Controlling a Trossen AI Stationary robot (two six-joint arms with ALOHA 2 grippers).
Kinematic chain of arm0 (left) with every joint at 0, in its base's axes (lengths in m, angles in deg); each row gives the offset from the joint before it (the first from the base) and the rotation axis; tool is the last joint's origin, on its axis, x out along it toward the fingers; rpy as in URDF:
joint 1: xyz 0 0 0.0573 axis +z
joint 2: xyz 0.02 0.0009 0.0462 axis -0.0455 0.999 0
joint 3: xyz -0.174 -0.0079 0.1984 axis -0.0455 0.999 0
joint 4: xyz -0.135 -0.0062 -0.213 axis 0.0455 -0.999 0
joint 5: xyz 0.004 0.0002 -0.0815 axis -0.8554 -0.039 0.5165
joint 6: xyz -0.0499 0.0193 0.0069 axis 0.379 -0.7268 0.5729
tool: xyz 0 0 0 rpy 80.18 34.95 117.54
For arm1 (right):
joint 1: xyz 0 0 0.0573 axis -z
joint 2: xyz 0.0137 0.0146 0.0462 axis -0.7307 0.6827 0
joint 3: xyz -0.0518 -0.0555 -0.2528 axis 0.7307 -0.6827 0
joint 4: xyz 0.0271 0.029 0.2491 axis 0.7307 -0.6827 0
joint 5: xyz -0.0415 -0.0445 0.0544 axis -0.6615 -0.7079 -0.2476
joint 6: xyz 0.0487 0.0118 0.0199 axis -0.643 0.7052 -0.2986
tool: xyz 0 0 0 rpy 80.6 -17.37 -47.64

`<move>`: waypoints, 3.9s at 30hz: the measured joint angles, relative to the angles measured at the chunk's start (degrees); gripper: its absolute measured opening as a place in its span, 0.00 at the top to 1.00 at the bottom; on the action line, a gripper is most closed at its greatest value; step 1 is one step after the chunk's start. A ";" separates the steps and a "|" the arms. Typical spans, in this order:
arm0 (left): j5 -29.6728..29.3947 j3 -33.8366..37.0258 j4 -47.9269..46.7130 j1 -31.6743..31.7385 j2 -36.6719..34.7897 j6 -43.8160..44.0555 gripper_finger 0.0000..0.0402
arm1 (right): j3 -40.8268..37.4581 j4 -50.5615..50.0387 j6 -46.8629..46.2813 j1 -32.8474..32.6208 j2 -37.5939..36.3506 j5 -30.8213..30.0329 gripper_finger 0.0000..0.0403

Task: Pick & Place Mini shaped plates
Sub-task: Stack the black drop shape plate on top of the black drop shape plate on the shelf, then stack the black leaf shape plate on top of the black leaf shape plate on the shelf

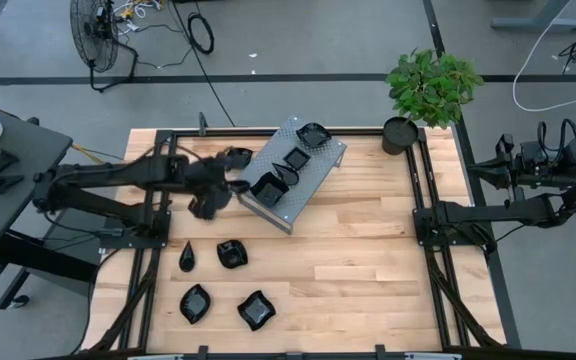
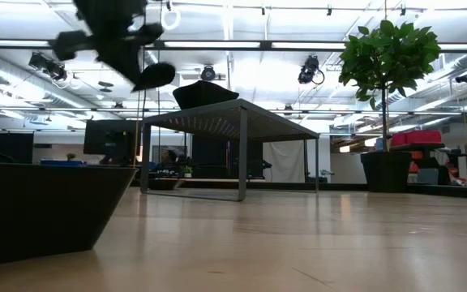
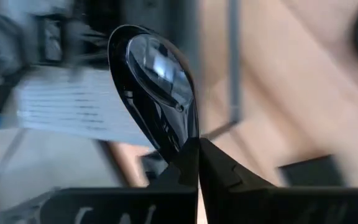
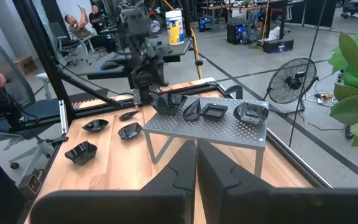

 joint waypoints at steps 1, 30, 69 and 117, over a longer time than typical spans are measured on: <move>-0.40 -1.30 0.04 0.72 0.29 -1.35 1.00 | -0.02 0.01 0.01 0.00 0.00 0.00 0.95; 9.84 -8.80 28.25 11.10 19.26 -25.65 0.99 | -0.02 0.00 0.02 0.00 0.00 0.00 0.95; 8.26 -8.76 28.49 11.30 19.54 -25.66 0.72 | 0.00 0.00 0.02 0.00 0.00 0.00 0.95; 22.74 4.92 16.46 45.00 14.42 48.37 0.58 | -0.02 0.00 0.02 0.00 -0.02 0.00 0.95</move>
